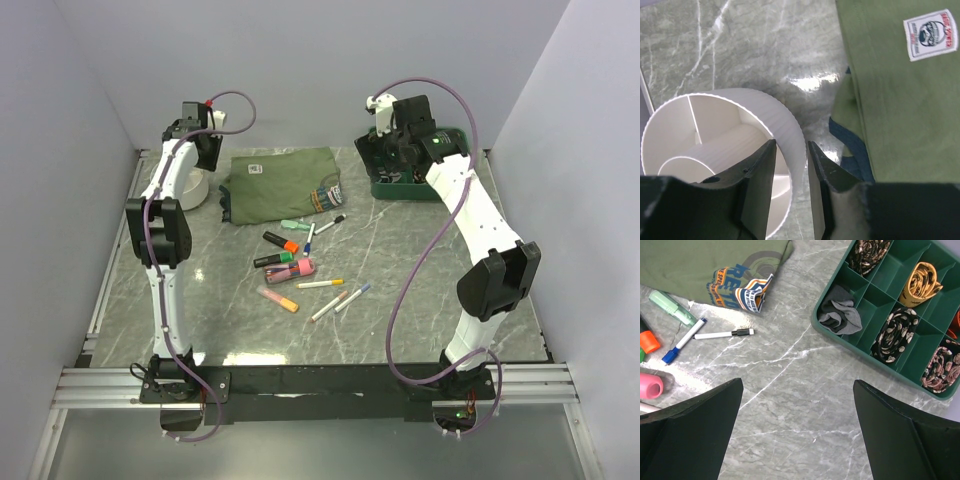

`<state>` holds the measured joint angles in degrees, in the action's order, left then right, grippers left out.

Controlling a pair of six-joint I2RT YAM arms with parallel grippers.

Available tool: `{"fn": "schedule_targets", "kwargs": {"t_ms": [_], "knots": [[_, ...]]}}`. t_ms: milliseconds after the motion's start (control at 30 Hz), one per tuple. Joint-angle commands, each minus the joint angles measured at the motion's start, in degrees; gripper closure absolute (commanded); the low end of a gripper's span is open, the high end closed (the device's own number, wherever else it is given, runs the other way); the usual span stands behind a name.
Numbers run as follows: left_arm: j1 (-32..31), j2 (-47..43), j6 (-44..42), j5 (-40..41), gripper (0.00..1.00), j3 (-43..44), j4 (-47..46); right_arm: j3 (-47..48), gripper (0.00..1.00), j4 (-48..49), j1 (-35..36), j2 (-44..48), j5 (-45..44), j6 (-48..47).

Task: Sort the stationery into containers
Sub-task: Pick up the storage box at the corner of the board.

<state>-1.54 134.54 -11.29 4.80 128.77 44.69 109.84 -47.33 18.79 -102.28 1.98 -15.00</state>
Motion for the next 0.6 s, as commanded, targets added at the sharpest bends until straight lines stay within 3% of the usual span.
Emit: {"fn": "schedule_targets", "kwargs": {"t_ms": [0, 500, 567], "knots": [[0.0, 1.2, 0.0, 1.9, 0.64, 2.6, -1.1, 1.4, 0.01, 0.3, -0.3, -0.2, -0.6, 0.4], [0.0, 0.0, -0.2, 3.9, 0.79, -2.2, -2.6, 0.3, 0.02, 0.3, -0.1, 1.0, -1.3, 0.3], [0.0, -0.7, -0.1, 3.7, 0.88, -2.7, -2.6, 0.0, 0.02, 0.4, -0.2, 1.6, -1.4, 0.2]]}}
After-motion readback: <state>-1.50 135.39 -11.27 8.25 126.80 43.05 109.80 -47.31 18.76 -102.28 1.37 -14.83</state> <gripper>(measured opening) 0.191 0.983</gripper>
